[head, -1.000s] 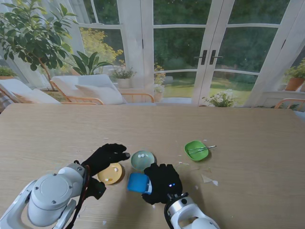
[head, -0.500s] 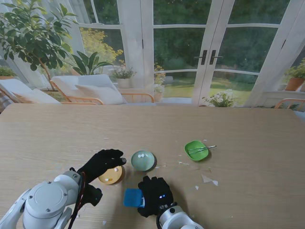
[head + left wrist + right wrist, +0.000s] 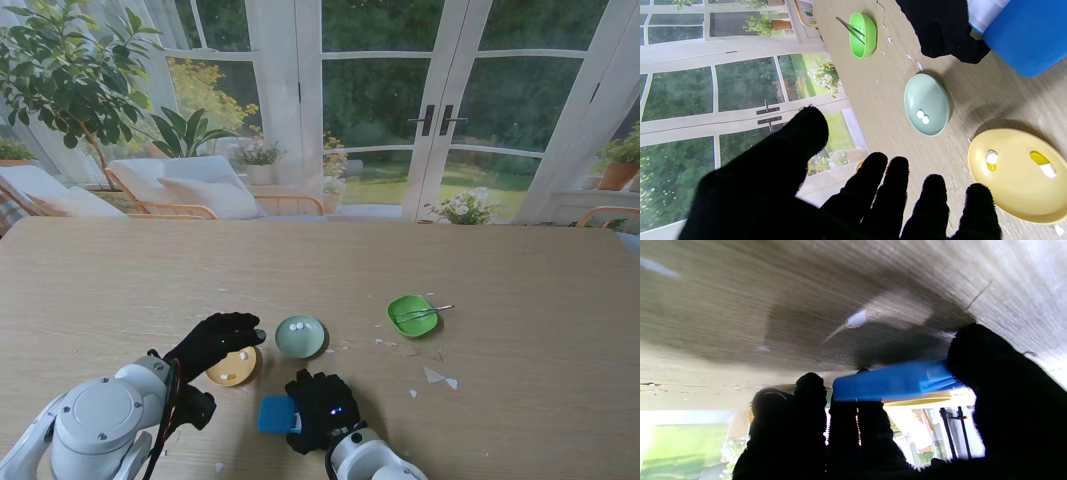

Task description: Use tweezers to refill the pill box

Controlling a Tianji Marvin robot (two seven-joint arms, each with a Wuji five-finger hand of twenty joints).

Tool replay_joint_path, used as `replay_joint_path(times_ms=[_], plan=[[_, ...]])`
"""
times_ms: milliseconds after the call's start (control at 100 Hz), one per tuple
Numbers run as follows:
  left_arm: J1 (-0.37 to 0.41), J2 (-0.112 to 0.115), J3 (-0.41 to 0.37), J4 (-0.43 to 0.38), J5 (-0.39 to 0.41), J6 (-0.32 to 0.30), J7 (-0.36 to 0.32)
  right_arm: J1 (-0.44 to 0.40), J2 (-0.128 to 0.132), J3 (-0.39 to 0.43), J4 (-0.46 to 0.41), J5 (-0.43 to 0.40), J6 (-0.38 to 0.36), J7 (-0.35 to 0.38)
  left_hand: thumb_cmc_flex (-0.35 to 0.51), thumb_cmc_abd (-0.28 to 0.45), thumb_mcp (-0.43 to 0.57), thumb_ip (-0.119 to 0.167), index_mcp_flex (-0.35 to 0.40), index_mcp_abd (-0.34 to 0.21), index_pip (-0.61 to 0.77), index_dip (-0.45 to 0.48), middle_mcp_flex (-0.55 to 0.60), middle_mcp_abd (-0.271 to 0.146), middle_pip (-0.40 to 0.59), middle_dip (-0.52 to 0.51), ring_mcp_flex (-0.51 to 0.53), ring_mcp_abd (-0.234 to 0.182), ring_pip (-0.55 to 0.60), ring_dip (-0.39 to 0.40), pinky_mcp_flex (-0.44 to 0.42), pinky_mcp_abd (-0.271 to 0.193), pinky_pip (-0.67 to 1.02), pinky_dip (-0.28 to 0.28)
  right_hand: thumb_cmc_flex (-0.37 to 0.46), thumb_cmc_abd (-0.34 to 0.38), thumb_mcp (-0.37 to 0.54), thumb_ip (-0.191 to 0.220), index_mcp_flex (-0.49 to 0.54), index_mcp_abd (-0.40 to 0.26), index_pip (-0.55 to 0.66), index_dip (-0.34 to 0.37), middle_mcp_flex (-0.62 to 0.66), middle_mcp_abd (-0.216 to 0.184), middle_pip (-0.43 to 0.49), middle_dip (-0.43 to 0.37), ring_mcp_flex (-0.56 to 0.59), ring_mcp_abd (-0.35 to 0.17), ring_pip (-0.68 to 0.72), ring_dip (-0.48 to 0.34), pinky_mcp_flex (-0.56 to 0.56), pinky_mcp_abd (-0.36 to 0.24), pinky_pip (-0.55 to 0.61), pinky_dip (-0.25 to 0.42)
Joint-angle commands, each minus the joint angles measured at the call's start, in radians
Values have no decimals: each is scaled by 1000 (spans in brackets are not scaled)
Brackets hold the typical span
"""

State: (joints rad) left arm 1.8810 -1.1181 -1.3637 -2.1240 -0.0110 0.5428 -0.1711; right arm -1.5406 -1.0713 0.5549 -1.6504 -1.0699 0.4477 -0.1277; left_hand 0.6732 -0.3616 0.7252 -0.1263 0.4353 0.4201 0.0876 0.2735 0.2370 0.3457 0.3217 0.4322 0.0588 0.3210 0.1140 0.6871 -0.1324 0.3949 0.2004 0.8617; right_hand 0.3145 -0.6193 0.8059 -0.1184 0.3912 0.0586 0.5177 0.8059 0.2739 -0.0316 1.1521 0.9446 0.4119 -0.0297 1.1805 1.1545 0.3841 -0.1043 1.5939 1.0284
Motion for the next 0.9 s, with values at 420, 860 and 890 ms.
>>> replay_joint_path(times_ms=[420,860,890], plan=[[-2,-4,-1,1,8,7,-13,-31,12,21,-51,-29,-14,75,5,3,-1,33,17,-4,-26,8,-21,-27,1,10,-28,-28,-13,11,-3,-30,-11,-17,-175,26,-103,17,-119,107,-320,-268,-64,-74,63,70,4,-37,23,95,4,-61,61,73],[10,3,5,17,98,-47,-7,-227,10,276,-248,-36,-120,70,3,21,-18,35,43,-82,-9,34,-18,-50,-6,4,-37,-24,-16,7,-1,-28,-28,-45,-68,147,-151,52,-17,-77,-191,-200,-66,-18,-232,-235,-96,40,-144,-383,-135,94,-184,-80],[13,4,4,17,106,-54,-8,-240,9,299,-266,-32,-128,78,4,24,-25,37,47,-88,-12,36,-16,-55,-18,-7,-37,-25,-19,2,3,-29,-34,-57,-41,159,-165,58,-3,-90,-188,-192,-57,-10,-275,-283,-91,52,-211,-448,-151,125,-252,-114]])
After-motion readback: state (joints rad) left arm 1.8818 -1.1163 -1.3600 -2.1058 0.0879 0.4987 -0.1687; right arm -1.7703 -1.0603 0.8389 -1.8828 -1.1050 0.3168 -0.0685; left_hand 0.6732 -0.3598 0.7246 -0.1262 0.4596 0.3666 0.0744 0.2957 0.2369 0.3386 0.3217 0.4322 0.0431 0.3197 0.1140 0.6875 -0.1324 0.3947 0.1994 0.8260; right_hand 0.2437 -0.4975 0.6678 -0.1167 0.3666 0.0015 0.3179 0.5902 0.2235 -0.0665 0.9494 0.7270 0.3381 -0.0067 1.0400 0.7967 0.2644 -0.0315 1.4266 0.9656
